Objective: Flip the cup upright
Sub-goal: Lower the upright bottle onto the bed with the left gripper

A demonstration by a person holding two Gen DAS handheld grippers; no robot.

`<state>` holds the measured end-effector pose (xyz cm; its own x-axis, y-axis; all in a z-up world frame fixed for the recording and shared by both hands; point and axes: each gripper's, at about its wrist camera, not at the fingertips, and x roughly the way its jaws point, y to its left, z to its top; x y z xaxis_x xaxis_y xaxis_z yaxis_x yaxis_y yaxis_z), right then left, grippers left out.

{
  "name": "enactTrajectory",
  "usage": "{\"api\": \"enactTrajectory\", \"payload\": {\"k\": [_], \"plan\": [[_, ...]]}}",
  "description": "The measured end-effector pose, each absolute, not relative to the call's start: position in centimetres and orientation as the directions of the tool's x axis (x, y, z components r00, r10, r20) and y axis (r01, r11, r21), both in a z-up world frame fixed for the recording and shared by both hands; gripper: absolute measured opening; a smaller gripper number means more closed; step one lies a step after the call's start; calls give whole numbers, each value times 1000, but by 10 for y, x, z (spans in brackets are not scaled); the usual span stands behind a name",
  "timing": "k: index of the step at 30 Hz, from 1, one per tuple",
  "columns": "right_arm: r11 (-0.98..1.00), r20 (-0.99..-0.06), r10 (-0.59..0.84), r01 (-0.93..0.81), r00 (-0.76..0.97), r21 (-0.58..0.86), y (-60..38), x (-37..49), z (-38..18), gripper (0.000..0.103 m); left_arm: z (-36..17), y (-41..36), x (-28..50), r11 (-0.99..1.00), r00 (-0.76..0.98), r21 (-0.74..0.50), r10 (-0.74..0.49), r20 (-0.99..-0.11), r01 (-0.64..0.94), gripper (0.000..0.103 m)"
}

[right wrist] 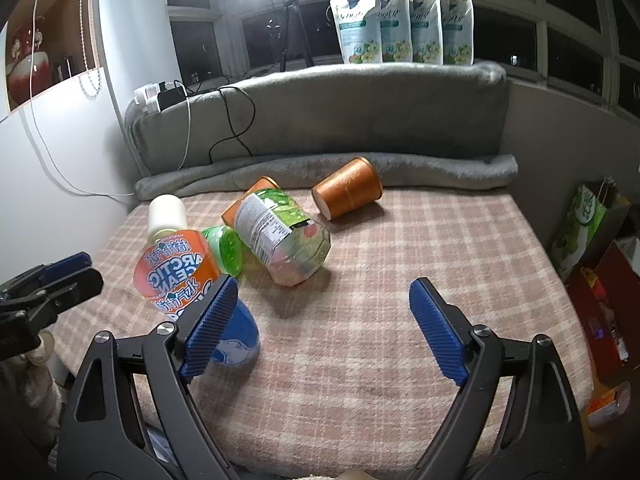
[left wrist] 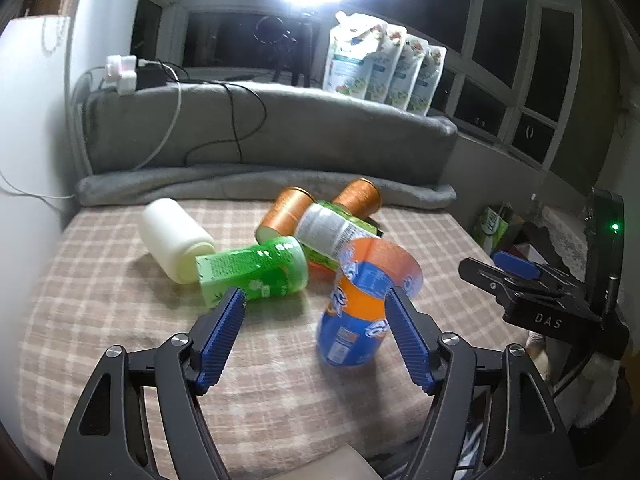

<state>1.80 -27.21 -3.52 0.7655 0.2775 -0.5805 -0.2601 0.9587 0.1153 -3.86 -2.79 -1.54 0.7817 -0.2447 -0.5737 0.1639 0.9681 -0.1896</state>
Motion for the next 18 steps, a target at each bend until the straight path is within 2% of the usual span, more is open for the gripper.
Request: {"api": "enactTrajectory", "payload": {"k": [3,18], "plan": [[964,-563,255,-249,786,90,-270,15,-32,95,-14,-27,-40,973,796,-175,-225,-563,151,77],[977,-488,200,-207,850,41,-264,4,-17,99,-4,-22,-47,984,850,-144,-164,-500,105,80]]}}
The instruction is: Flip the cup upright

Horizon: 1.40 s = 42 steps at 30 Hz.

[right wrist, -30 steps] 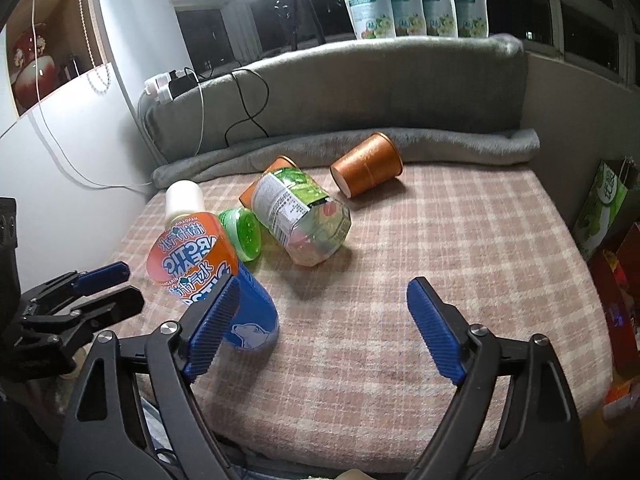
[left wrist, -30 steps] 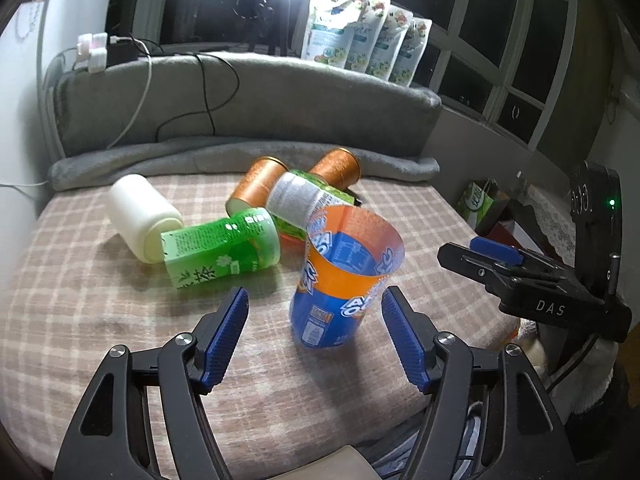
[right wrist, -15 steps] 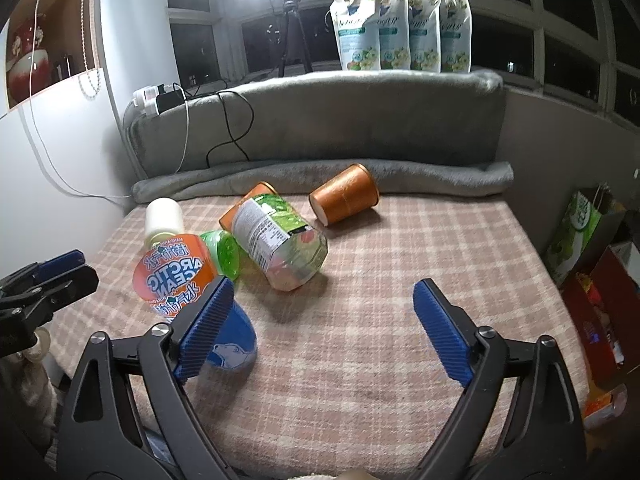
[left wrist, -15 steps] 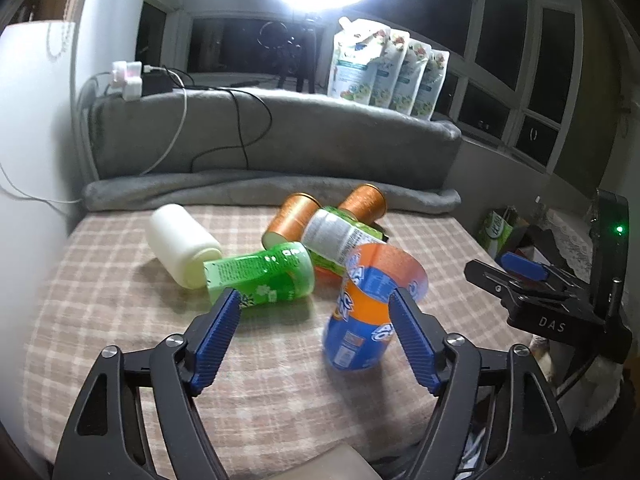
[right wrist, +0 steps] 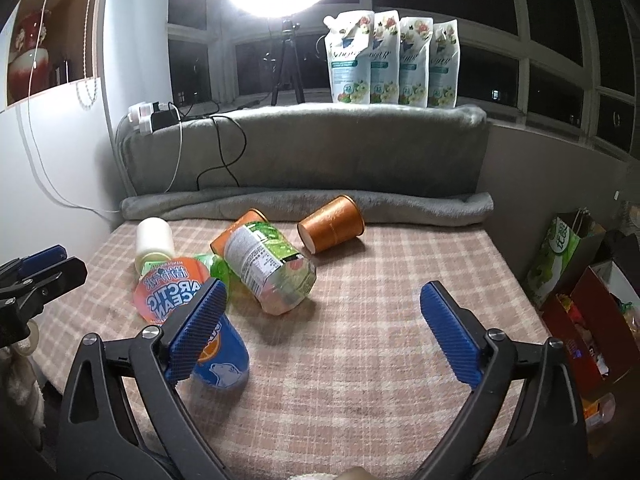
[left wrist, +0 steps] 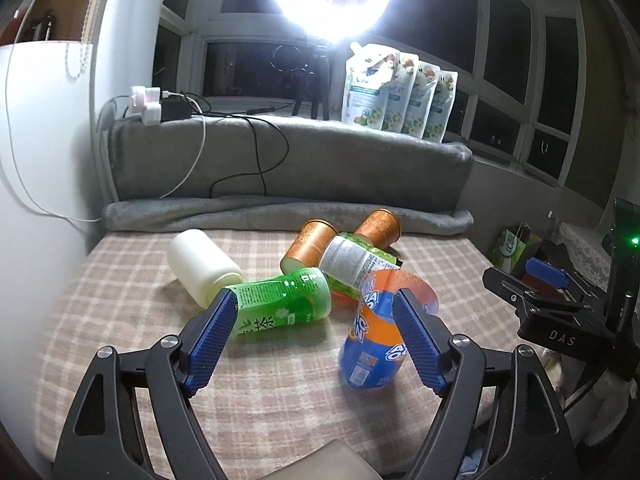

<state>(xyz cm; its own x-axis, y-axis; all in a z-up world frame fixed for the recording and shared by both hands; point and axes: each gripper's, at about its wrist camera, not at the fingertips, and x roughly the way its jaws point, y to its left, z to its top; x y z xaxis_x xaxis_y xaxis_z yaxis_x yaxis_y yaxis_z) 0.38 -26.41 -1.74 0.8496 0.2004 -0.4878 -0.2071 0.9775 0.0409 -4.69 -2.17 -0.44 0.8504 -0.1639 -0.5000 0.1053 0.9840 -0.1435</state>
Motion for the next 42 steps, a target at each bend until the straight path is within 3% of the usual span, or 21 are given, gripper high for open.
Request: {"api": "enactTrajectory", "payload": {"k": [11,22,42], "plan": [[980,-458,188,-196,869,30,-261,0,-12,100,-1,-19,-49,985,866,-152,-149,-477,86,81],[985,-403,169,-172,900,29,-263,-5,-5,103,11,-16,-59,991,923,-134,-77,-377,28,83],[985,-392,166,-171,905,20,-262,-7,-5,103,15,-13,-61,988,930,-153,-69,-360,14,84]]}}
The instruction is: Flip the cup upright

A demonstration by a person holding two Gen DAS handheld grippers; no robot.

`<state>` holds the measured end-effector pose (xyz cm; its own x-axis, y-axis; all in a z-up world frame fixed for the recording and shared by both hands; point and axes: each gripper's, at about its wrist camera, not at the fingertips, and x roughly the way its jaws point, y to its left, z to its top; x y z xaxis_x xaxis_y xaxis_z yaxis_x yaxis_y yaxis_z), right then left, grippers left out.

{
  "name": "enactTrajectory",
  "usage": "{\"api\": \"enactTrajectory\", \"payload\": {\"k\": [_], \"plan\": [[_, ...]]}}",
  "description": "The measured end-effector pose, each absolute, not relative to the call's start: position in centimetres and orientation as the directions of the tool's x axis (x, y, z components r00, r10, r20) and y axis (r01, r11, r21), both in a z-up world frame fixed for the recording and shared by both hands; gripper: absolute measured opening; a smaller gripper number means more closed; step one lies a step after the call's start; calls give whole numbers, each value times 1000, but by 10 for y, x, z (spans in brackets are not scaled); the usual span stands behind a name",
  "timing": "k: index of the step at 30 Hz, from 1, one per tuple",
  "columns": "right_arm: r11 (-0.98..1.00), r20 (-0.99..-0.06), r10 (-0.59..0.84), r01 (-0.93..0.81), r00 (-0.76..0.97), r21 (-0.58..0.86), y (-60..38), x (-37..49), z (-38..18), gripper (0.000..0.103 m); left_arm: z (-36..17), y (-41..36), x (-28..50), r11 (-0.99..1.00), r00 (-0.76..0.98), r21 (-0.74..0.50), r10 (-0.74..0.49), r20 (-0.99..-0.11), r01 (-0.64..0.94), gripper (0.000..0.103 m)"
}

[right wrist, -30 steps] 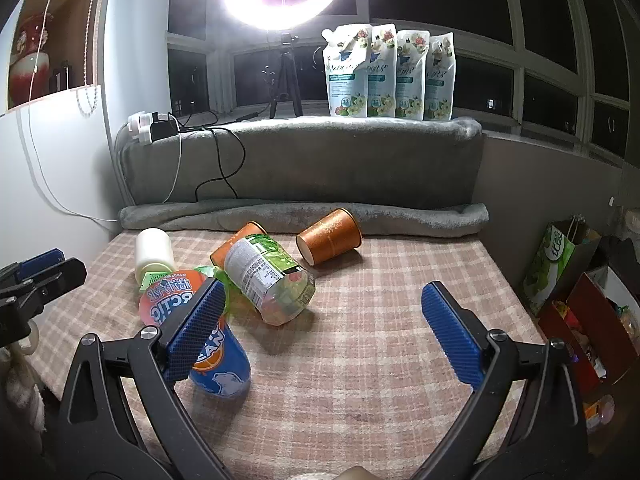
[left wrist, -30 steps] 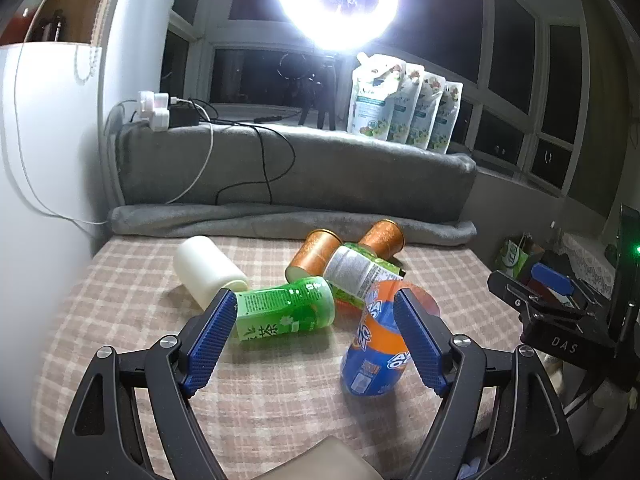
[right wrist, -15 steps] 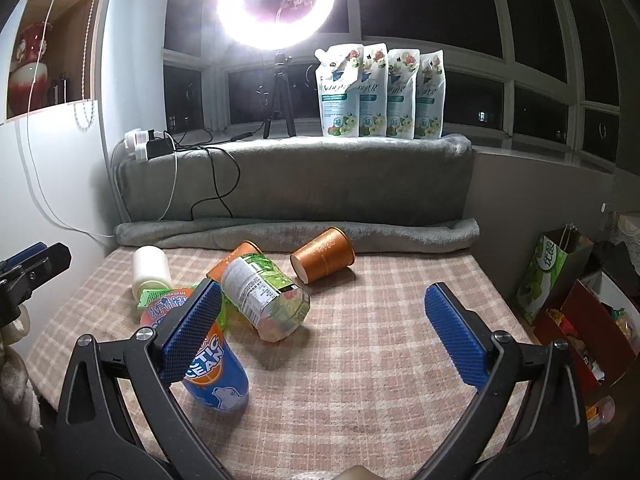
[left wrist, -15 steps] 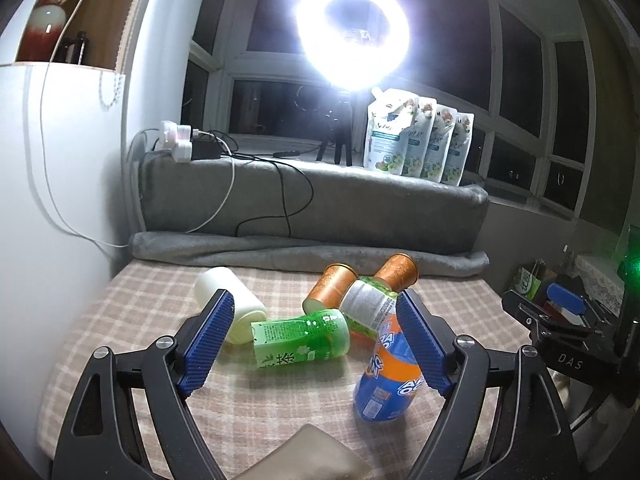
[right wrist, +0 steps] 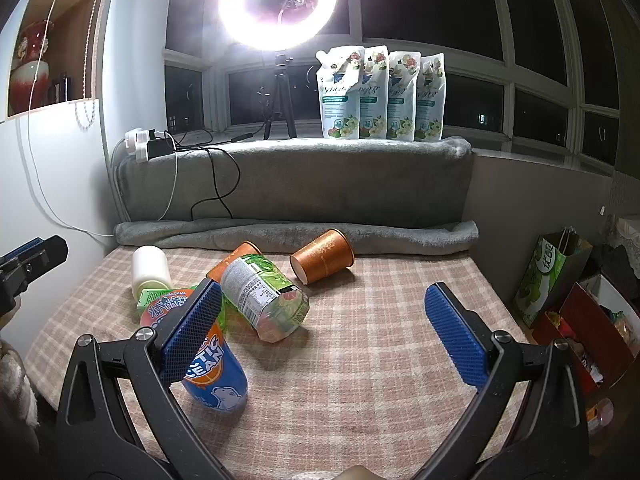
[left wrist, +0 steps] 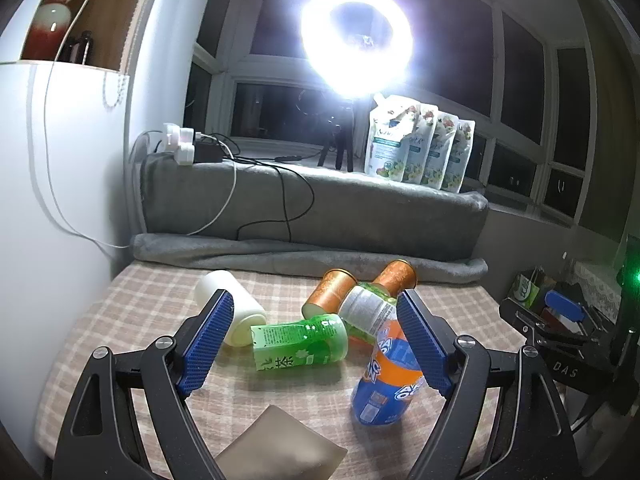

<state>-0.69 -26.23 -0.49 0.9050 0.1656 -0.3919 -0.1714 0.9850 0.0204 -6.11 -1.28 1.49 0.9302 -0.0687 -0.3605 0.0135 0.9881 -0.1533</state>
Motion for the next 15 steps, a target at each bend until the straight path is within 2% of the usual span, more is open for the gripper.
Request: {"api": "enactTrajectory", "payload": {"k": [15], "plan": [[985,-406,164,-173,899,15,-263,-3,-8,103,16,-8,-62,989,939,-147,-46,-340,-4,84]]}}
